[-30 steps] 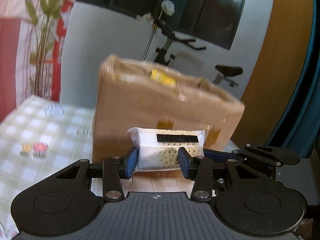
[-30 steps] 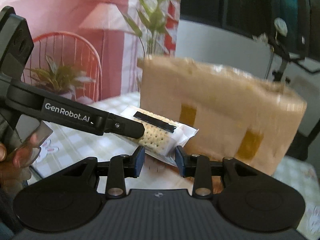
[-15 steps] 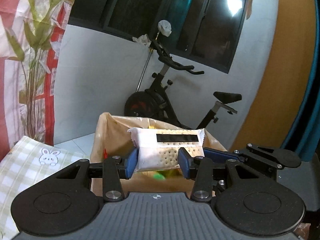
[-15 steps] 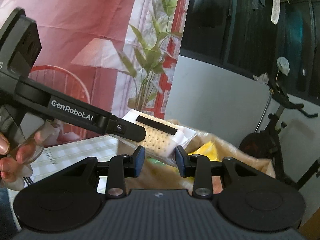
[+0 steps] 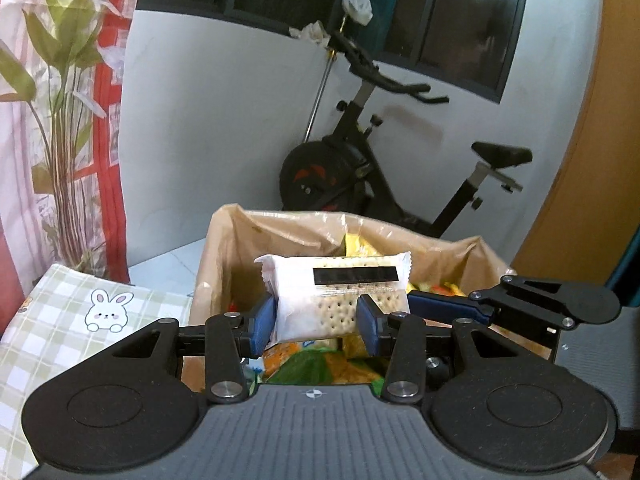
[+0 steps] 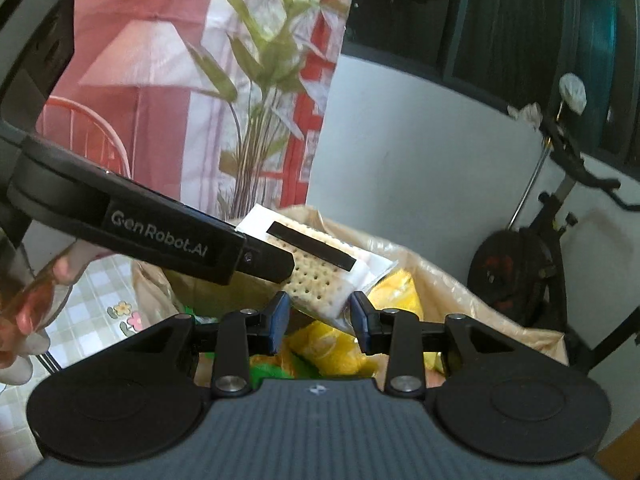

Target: Organize snacks

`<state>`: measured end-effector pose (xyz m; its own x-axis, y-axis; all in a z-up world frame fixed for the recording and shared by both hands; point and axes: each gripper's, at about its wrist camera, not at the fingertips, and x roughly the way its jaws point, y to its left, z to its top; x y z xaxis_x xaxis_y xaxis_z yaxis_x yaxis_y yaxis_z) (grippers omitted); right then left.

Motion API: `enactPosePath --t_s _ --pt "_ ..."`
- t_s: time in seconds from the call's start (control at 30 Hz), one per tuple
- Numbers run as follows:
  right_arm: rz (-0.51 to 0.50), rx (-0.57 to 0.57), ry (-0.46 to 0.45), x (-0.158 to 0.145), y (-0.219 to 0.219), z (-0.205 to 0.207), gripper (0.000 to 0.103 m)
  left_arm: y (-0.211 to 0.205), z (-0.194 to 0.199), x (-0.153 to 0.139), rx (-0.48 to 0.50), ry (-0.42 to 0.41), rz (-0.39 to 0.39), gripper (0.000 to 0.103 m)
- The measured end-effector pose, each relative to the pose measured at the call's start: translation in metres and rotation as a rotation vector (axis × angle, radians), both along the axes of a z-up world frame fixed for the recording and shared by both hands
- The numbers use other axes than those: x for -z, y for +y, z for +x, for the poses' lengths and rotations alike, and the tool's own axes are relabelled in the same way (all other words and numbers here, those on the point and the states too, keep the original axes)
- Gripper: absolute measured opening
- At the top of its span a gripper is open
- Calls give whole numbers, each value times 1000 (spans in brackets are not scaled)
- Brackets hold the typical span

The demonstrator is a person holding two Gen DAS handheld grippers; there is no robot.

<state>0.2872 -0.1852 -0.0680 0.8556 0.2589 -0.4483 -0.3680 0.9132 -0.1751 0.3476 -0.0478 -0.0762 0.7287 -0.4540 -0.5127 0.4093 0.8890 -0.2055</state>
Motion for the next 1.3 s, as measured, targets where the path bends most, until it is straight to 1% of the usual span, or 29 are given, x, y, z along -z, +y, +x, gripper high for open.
enactPosePath --t_s 0.13,0.2,0.27,0.3,0.37,0.4,0.47,0.5,0.53,0.57,0.6,0.63,0.67,0.77,0.9,1.0,1.13,1.17,1.23,1.3 --pt "26 6 29 5 -4 3 36 -1 -3 1 -10 -8 30 48" --pt "26 16 25 4 -5 0 37 -1 -7 -2 -16 -22 53 51" --pt "27 22 25 4 -5 -3 38 -1 -8 -5 -26 -37 69 59" --pt "29 27 26 4 -5 -5 38 0 -10 -7 -28 -47 73 61" --pt "35 45 26 2 -7 -8 42 -1 -15 -12 -39 -68 85 69" --pt "41 52 25 2 -9 -10 44 0 -19 -15 -46 -83 96 72" --pt "58 71 24 -1 -13 -14 56 1 -24 -19 -60 -106 109 82" --pt "64 85 22 -3 -13 -15 60 3 -28 -23 -66 -117 111 85" --pt "70 100 21 -5 -15 -18 66 4 -32 -25 -69 -125 109 89" --pt "82 116 18 -7 -17 -21 73 5 -35 -28 -72 -132 107 93" --pt "101 129 15 -10 -21 -26 77 7 -38 -30 -82 -137 106 94" --pt "120 136 14 -12 -24 -29 83 8 -42 -32 -97 -138 110 95" --pt "143 146 13 -14 -28 -33 87 9 -45 -34 -106 -141 110 95" --pt "198 175 7 -21 -38 -47 93 14 -58 -39 -109 -154 94 95" --pt "219 208 -33 -29 -45 -70 98 17 -74 -44 -112 -170 86 96" --pt "236 243 -43 -34 -48 -85 103 15 -90 -49 -127 -215 124 96" --pt "224 305 -62 -42 -49 -107 103 7 -113 -58 -160 -277 202 96" --pt "220 321 -59 -44 -48 -111 103 6 -119 -60 -164 -292 206 96" --pt "230 340 -62 -48 -48 -121 103 9 -132 -66 -155 -310 175 96" --pt "258 342 -72 -52 -48 -134 103 13 -143 -72 -137 -304 115 96"
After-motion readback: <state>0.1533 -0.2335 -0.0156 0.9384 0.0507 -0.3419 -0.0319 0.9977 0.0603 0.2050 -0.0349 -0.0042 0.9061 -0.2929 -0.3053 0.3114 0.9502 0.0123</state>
